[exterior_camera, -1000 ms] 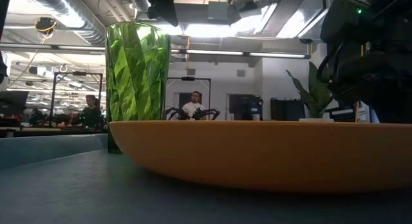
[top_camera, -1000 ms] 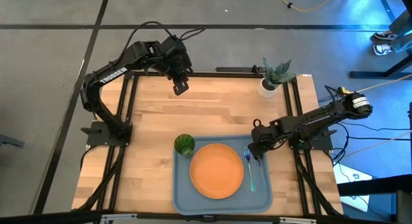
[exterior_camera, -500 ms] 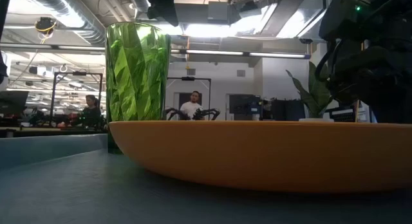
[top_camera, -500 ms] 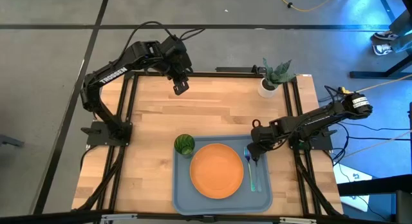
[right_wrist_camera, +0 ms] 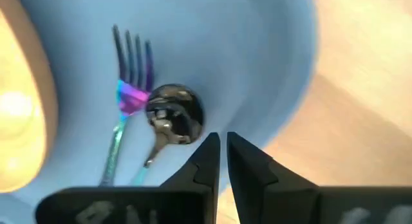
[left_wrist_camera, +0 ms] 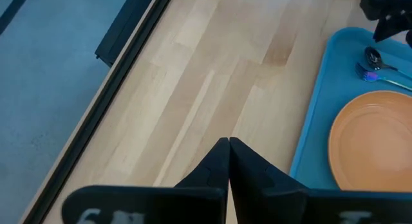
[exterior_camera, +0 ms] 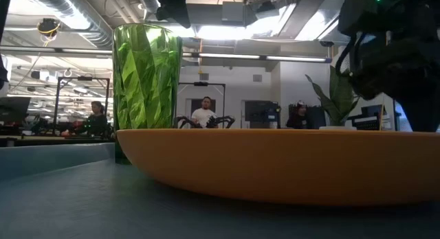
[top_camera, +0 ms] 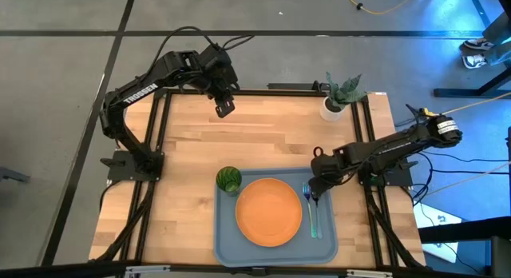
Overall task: Pick and place plate/cup/fork/spoon on tray
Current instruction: Put the blue spoon on the right side of the green fork on the gray serving tray, then adjust the green cup
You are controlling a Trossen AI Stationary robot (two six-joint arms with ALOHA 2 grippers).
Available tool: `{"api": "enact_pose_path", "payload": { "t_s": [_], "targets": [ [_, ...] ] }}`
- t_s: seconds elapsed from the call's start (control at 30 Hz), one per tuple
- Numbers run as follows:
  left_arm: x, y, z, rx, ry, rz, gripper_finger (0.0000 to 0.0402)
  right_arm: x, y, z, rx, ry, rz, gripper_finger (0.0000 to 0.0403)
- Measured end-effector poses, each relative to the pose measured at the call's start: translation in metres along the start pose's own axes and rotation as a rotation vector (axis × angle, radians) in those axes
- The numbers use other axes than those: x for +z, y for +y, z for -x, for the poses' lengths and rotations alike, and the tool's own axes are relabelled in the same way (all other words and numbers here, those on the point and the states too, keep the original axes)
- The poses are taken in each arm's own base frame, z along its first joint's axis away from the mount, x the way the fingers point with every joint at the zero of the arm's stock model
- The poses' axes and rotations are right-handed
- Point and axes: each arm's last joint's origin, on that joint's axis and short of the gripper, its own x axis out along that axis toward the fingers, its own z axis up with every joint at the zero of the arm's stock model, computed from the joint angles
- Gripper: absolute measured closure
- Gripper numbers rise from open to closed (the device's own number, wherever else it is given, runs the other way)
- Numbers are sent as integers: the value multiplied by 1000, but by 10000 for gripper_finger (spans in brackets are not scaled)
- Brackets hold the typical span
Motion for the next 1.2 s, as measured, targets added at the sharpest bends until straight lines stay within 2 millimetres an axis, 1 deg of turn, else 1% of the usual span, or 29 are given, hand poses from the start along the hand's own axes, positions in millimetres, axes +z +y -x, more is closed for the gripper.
{"api": "enact_pose_path", "payload": {
  "t_s": [0.2, 0.27, 0.33, 0.43, 0.53, 0.6, 0.73, 0.8, 0.87, 0.93, 1.07, 1.2],
  "targets": [
    [-2, 0, 0, 0, 16, 13, 401, -2, 6, 23, -100, 9, 19, 368],
    [-9, -2, 0, 0, 89, 20, 401, -2, 10, 30, -97, 8, 48, 368],
    [-19, -5, 2, 1, 199, 31, 401, -1, 13, 34, -91, -17, 79, 368],
    [-33, -18, 3, -3, 335, 25, 401, 0, 14, 35, -94, -38, 101, 368],
    [-43, -34, 0, -36, 365, 14, 401, 2, 13, 35, -94, -40, 97, 378],
    [-54, -44, 6, -80, 387, 10, 401, 2, 12, 34, -101, -37, 96, 391],
    [-83, -60, 12, -115, 433, 72, 401, 2, 13, 34, -95, -38, 127, 397],
    [-99, -68, 19, -156, 444, 116, 401, 2, 13, 34, -90, -36, 157, 399],
    [-116, -76, 25, -196, 436, 157, 401, 2, 14, 34, -78, -35, 183, 400],
    [-132, -86, 25, -246, 409, 188, 401, 2, 14, 35, -76, -36, 200, 399],
    [-163, -112, 10, -372, 347, 188, 401, 2, 15, 35, -58, -41, 206, 399],
    [-197, -136, -16, -467, 345, 170, 401, 1, 22, 35, 44, 16, 230, 399]
  ]
}}
